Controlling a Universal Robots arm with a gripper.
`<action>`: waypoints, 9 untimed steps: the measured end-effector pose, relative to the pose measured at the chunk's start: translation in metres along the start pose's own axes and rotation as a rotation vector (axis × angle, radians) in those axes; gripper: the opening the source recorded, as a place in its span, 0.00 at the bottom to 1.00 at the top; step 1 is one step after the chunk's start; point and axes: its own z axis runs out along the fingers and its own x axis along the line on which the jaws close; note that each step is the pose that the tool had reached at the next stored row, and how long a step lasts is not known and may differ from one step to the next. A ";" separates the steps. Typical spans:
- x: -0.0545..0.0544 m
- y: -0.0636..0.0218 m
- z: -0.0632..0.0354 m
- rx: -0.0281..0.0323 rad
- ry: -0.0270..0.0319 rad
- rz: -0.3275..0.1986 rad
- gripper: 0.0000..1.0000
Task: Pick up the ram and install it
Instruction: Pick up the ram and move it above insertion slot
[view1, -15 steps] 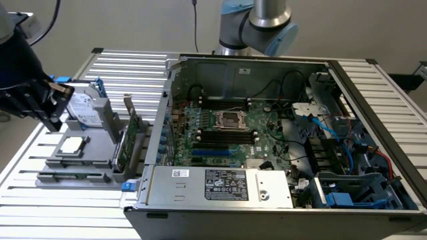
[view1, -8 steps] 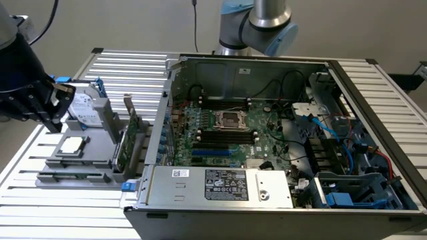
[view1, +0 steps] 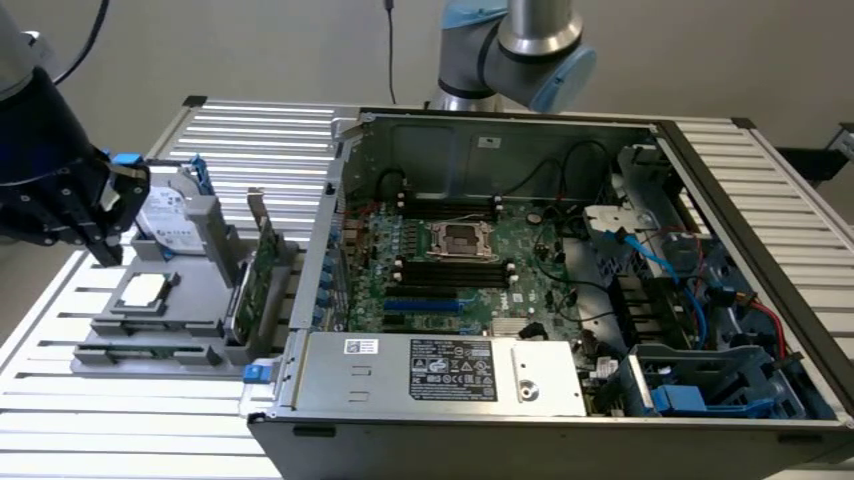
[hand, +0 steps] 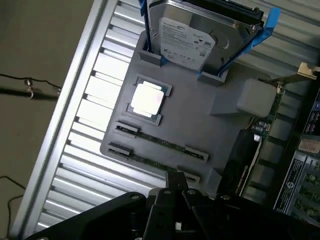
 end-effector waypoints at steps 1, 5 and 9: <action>0.000 0.0000 -0.0001 0.0003 0.0007 -0.018 0.11; 0.000 0.0000 0.0000 0.0011 0.0037 -0.091 0.11; 0.000 -0.0001 0.0000 0.0029 0.0047 -0.165 0.11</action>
